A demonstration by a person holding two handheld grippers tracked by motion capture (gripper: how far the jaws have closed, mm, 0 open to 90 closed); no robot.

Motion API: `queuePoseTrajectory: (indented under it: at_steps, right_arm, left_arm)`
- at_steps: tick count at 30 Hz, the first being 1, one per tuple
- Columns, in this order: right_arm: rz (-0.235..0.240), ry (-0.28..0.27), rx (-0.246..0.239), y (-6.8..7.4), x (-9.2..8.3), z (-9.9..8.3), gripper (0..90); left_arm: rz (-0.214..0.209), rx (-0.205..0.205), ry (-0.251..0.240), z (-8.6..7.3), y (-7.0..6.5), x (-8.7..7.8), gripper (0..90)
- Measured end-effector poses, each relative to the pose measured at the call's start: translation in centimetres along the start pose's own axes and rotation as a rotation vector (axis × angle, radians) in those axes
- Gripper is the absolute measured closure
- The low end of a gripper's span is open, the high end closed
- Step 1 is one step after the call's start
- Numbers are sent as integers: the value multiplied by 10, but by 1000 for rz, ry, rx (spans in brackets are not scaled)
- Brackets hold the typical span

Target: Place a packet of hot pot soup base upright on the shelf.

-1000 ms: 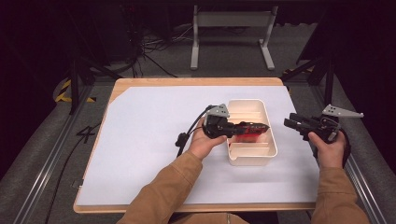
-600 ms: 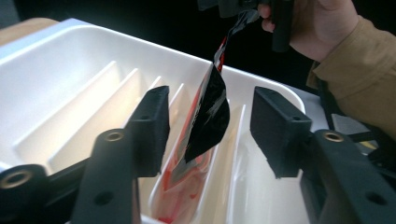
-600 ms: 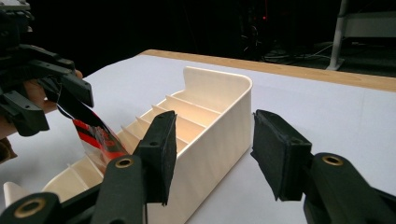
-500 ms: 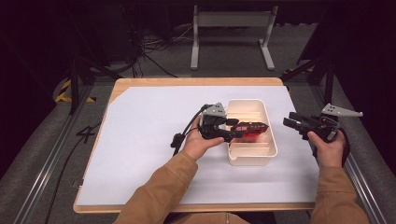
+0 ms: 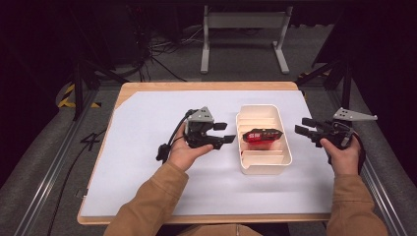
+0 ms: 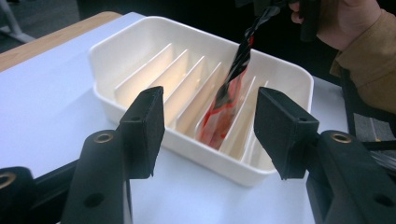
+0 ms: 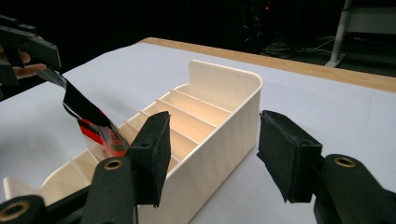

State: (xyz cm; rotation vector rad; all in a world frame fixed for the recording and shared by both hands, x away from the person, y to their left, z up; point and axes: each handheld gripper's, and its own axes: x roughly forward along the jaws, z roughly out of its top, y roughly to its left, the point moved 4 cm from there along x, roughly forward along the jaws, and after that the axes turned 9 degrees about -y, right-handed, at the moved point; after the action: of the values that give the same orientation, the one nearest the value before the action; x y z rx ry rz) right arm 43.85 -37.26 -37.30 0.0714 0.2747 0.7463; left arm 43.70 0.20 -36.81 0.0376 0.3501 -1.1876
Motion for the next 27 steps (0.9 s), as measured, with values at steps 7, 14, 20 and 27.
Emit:
queuePoseTrajectory:
  at_steps: [7,14,20,27]
  right_arm:
    - [0,19,-8,3,1,-2,427]
    - [3,21,-23,4,0,-5,413]
    - [5,15,-19,4,0,-6,403]
    - [7,23,-17,2,1,-9,388]
  left_arm:
    - [43,-49,-12,-7,11,-28,419]
    - [93,-34,-29,-21,25,-70,388]
    - [163,-17,-29,-31,38,-92,375]
    - [235,-41,-18,-48,57,-106,361]
